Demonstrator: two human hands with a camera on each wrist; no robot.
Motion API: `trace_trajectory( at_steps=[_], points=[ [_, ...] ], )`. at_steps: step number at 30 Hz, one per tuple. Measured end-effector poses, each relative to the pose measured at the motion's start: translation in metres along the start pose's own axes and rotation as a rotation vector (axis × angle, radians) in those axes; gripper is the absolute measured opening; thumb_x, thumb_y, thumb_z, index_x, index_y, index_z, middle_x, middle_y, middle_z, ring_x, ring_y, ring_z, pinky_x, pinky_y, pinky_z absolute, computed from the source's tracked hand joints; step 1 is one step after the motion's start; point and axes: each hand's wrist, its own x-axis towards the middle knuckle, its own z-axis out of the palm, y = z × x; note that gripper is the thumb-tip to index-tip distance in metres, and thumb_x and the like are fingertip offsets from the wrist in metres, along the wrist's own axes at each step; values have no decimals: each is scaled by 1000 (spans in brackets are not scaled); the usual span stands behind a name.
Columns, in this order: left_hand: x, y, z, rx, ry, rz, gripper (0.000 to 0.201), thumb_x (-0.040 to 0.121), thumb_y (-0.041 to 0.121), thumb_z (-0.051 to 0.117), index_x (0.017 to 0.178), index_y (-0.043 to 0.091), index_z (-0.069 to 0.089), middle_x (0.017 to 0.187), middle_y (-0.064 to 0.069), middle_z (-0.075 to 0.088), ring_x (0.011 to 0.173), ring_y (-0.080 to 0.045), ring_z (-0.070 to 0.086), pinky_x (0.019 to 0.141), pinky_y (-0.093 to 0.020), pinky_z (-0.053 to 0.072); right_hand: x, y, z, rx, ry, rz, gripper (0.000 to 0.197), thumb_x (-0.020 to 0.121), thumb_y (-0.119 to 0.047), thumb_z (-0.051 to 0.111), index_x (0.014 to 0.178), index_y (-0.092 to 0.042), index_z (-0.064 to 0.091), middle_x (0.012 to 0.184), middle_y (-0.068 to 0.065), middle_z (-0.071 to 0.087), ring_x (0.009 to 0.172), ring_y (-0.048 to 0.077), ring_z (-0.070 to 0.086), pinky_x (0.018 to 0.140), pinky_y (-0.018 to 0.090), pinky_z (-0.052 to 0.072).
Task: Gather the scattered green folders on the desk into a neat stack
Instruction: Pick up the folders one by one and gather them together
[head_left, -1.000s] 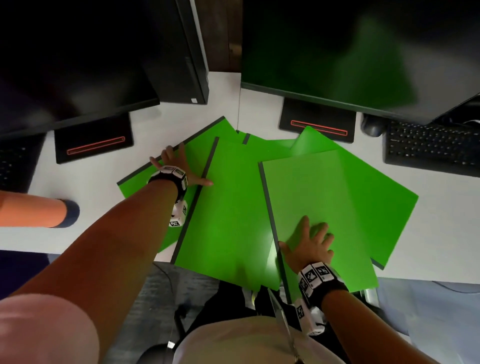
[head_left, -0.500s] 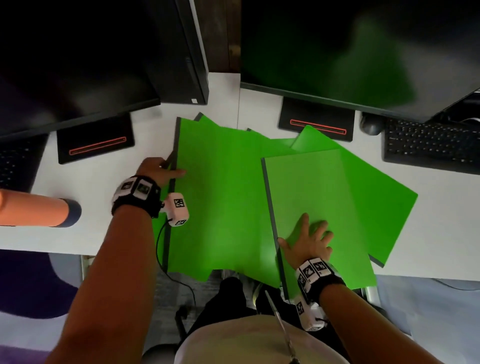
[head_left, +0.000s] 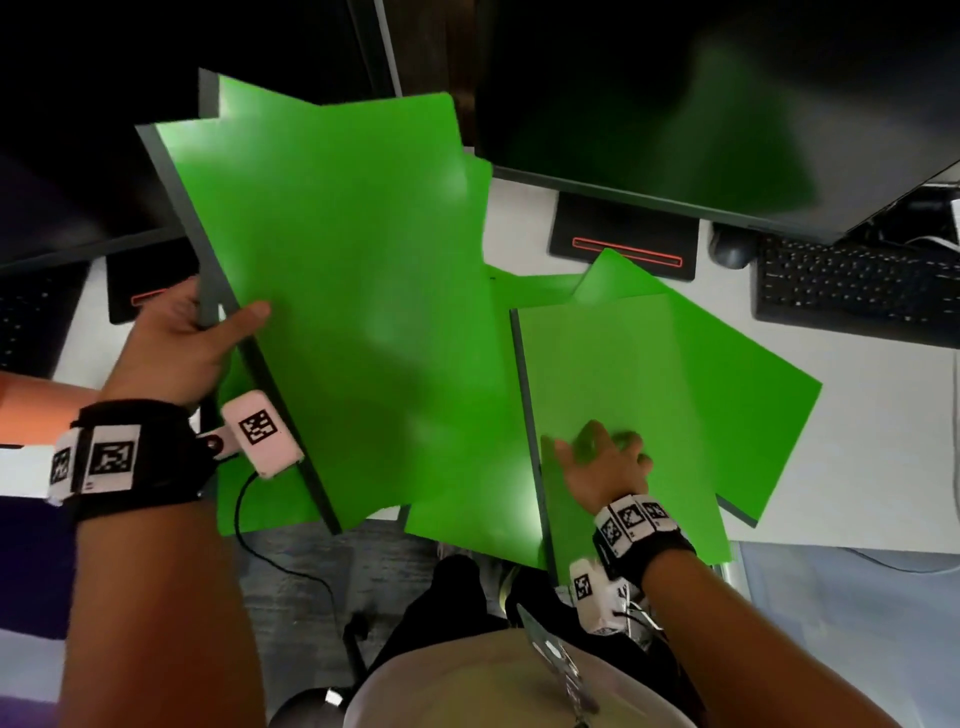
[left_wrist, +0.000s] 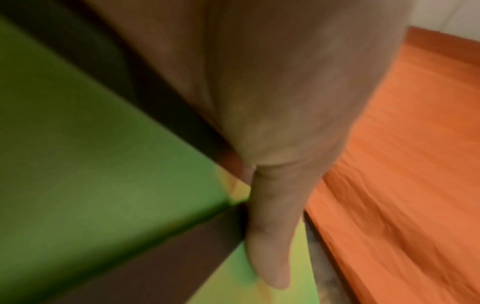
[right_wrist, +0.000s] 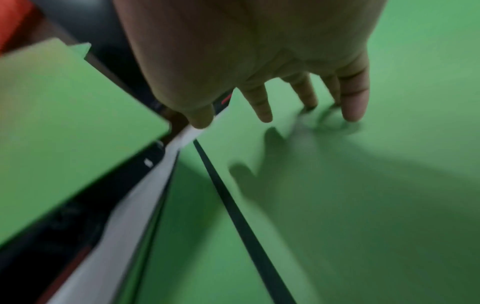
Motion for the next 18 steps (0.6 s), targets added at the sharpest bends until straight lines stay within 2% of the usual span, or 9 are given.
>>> trace_trajectory(
  at_steps=[2,4,6,7,8,11,15,17,18],
  points=[
    [3,1,20,-61,-56,11,16,87,13,66,85,28,69,72,23,73,66,7,62,70,-17,51,-3,-9,-14,228,15,-73,62,90,-65,33,137,-27,44,146,21,40,130,41,43,106,47,37],
    [9,-7,45,-98,-120,-29,17,87,8,64,96,22,68,78,18,75,72,-1,67,75,-20,55,-5,-17,-27,589,-22,-116,64,94,-62,30,140,-20,45,146,15,47,133,33,46,112,43,33],
    [11,-13,75,-142,-182,-70,20,87,3,63,98,19,68,78,14,76,71,-3,68,72,-23,57,-4,-21,-39,888,-87,-90,80,78,-79,37,137,-26,51,145,11,50,132,28,48,114,48,34],
    [10,-14,88,-164,-206,-80,20,87,1,62,97,18,67,76,13,76,69,-3,68,70,-23,57,-4,-22,-44,945,-108,-93,86,70,-84,42,135,-29,52,144,9,52,131,27,49,112,50,37],
    [9,-17,101,-185,-221,-89,21,88,0,61,98,18,67,75,12,76,67,-4,68,69,-23,57,-4,-23,-49,931,-106,-110,85,70,-81,48,137,-29,50,144,8,51,131,26,49,111,48,38],
    [4,-25,131,-269,-218,-143,26,89,-3,58,104,18,65,79,12,76,72,-7,70,73,-28,57,3,-24,-54,809,11,-114,72,85,-44,65,144,-13,39,146,15,46,133,26,46,109,35,37],
    [-7,-11,161,-298,-83,-98,32,82,7,63,105,29,66,98,5,74,88,-20,70,84,-40,57,11,-19,-53,1079,30,-63,96,73,-29,81,149,-8,27,153,14,37,139,27,38,115,44,32],
    [-15,1,170,-331,-58,-34,31,84,7,58,109,25,63,104,1,72,94,-21,67,84,-38,55,12,-11,-62,1176,12,-104,95,59,-32,89,140,-13,44,144,11,51,131,28,50,110,50,39],
    [-18,4,173,-379,-84,-24,31,85,12,57,113,23,63,111,-4,70,101,-23,66,89,-38,53,12,-8,-70,1188,-3,-141,82,51,-37,90,124,-18,58,131,9,63,120,29,60,103,51,45]
  ],
)
